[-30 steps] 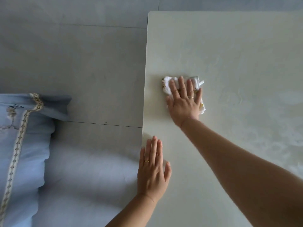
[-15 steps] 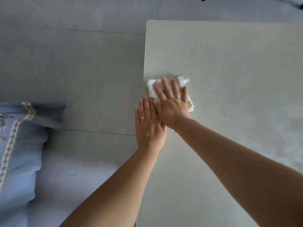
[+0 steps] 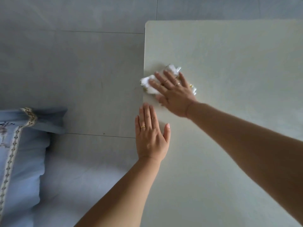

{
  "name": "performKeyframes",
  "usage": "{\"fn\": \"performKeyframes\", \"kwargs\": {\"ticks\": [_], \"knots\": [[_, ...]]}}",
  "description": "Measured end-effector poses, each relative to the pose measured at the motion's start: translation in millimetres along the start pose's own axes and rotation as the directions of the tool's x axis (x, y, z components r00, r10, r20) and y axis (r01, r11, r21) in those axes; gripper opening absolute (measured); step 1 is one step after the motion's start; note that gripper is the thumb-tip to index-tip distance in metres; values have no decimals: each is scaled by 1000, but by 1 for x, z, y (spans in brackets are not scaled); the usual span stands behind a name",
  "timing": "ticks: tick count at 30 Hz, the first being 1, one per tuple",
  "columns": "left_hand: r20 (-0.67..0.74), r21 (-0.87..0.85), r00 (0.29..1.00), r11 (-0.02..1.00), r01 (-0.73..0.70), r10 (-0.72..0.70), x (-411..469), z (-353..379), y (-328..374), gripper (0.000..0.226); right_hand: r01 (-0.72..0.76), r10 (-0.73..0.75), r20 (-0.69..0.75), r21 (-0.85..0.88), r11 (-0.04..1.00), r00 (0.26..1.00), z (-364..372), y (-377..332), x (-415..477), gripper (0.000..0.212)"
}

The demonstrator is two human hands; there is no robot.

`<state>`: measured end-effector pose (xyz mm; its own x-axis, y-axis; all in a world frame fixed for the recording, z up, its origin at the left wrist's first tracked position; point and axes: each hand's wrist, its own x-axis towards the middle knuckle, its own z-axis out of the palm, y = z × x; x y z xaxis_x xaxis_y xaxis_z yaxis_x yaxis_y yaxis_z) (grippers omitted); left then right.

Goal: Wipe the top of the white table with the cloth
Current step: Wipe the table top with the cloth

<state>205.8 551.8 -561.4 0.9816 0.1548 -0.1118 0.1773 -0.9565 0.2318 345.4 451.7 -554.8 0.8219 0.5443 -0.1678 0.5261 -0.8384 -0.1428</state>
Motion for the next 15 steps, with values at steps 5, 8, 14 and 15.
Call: {"fn": "performKeyframes", "kwargs": {"ticks": [5,8,14,15], "knots": [[-11,7,1000,1000,0,0,0,2,0,73,-549,562,-38,167,819,826,-8,45,27,55],[3,3,1000,1000,4,-4,0,1,1,73,-426,436,-41,154,891,899,-3,-12,32,56],[-2,-11,1000,1000,-5,5,0,-2,0,72,-155,155,-22,27,988,988,-13,42,34,55],[-8,-15,1000,1000,-5,5,2,-3,1,72,-319,322,-28,87,944,946,-15,56,37,54]]}}
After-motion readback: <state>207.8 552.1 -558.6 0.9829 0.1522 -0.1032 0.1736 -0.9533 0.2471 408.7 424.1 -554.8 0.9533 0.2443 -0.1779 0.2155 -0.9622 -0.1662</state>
